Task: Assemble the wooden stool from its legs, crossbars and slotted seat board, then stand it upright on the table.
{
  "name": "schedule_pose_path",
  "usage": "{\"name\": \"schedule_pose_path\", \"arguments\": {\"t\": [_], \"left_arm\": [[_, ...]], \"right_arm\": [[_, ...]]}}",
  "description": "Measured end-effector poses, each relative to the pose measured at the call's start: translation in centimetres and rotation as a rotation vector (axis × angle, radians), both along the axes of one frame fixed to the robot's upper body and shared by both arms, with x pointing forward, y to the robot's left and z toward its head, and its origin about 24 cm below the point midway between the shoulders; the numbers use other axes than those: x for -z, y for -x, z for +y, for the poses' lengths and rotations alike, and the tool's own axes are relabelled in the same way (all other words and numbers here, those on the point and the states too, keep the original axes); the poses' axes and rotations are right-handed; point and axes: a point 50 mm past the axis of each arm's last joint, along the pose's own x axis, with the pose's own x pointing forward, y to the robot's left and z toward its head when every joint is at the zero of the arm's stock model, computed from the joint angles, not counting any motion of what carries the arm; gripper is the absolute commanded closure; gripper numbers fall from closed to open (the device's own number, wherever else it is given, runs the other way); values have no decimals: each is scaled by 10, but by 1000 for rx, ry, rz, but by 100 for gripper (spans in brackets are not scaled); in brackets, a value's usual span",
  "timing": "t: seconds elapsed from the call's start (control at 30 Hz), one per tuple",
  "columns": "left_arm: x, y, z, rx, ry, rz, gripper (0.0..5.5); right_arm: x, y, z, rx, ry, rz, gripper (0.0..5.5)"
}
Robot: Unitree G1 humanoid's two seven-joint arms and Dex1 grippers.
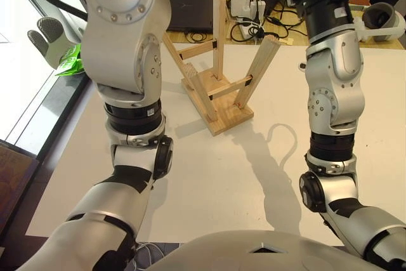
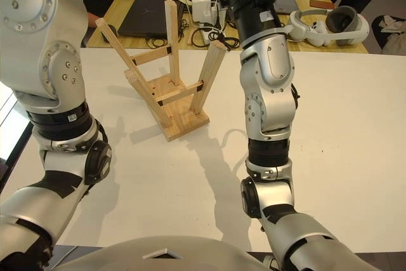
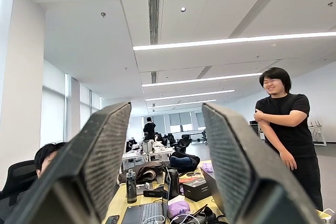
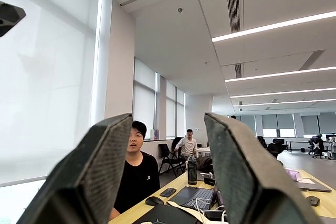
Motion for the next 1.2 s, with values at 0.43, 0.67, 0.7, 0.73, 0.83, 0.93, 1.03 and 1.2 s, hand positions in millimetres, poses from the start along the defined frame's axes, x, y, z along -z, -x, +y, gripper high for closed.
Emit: {"name": "schedule_pose_path", "arguments": {"t": [0.43, 0.67, 0.7, 0.73, 0.83, 0.93, 1.03, 1.2], "left_arm": [[1, 3, 5, -43, 18, 7, 301], [24, 0, 15, -80, 64, 86, 301], [27, 0, 18, -91, 69, 98, 301], [30, 0, 21, -105, 79, 113, 301], [35, 2, 30, -131, 104, 128, 301], [47, 3, 36, -155, 139, 176, 301], [55, 3, 36, -153, 164, 212, 301], [56, 4, 35, -149, 169, 217, 301]], "right_arm": [[24, 7, 21, -75, 9, 119, 297], [60, 14, 41, -158, 85, 295, 297], [61, 17, 42, -169, 93, 297, 297], [63, 19, 42, -179, 99, 305, 297], [63, 21, 41, -181, 107, 316, 297], [65, 22, 42, -209, 100, 359, 297], [116, 18, 48, -272, 124, 677, 297], [143, 15, 50, -316, 161, 902, 297]]}}
